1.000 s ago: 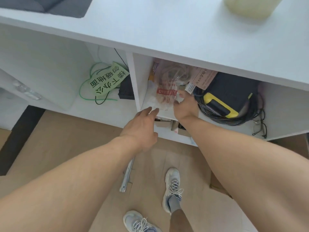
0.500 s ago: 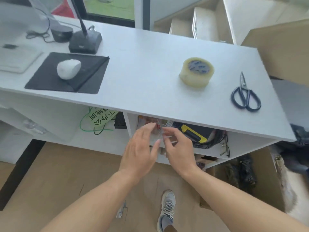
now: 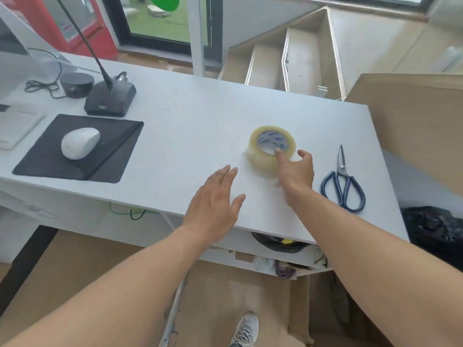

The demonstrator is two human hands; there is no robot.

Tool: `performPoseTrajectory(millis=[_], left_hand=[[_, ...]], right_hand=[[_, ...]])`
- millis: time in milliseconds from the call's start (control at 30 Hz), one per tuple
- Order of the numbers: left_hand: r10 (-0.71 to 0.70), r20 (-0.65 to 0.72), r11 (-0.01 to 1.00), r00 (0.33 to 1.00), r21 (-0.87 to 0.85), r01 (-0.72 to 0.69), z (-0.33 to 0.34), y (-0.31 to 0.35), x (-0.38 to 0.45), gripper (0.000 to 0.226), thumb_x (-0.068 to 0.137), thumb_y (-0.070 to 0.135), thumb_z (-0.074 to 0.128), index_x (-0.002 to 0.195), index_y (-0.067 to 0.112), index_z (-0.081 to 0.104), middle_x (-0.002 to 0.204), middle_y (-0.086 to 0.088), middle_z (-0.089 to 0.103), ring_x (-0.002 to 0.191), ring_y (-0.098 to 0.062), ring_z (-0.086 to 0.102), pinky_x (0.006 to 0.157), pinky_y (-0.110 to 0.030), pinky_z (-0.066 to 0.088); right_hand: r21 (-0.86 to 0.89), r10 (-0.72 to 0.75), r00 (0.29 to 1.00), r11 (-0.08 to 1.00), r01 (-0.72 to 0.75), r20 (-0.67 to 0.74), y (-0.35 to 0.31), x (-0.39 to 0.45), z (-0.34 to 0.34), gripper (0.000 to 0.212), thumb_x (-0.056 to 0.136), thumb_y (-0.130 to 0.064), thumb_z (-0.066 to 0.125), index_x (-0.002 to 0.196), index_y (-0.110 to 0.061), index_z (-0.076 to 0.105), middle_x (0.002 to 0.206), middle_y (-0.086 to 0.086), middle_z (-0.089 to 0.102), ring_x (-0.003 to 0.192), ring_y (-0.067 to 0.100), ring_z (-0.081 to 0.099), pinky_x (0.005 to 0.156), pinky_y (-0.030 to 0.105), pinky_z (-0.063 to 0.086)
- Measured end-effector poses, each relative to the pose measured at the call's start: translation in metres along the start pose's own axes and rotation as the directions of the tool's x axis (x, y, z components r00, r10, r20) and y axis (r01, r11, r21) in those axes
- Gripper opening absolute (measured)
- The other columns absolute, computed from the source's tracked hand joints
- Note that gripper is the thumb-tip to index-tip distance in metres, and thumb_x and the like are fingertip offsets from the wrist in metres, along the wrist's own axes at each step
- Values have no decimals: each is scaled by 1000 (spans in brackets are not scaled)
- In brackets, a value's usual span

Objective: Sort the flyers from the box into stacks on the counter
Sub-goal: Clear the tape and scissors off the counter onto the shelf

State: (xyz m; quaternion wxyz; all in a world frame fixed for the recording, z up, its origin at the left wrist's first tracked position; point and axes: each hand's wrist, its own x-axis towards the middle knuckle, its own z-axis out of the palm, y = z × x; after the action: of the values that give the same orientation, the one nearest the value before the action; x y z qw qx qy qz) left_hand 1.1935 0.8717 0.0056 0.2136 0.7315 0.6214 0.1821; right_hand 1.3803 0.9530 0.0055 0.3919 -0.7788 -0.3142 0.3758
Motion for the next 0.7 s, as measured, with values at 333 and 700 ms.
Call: performPoseTrajectory(millis=[333, 700], left_hand=[[-25, -131, 998, 991, 53, 32, 23, 6, 32, 77, 98, 57, 38, 162, 24, 10, 170, 6, -2, 155, -10, 1, 124, -27, 7], [-134, -129, 990, 982, -52, 129, 15, -13, -38, 110, 75, 80, 55, 159, 23, 12, 163, 6, 17, 150, -10, 20, 123, -35, 27]], right_hand=[[-354, -232, 922, 872, 338, 309, -18, 26, 5, 40, 89, -41, 53, 128, -45, 60, 92, -11, 66, 85, 16, 64, 68, 32, 48], [-399, -394, 802, 715, 575, 449, 24, -61, 11, 43, 99, -34, 51, 141, -30, 58, 129, -7, 63, 113, 17, 61, 95, 30, 44]])
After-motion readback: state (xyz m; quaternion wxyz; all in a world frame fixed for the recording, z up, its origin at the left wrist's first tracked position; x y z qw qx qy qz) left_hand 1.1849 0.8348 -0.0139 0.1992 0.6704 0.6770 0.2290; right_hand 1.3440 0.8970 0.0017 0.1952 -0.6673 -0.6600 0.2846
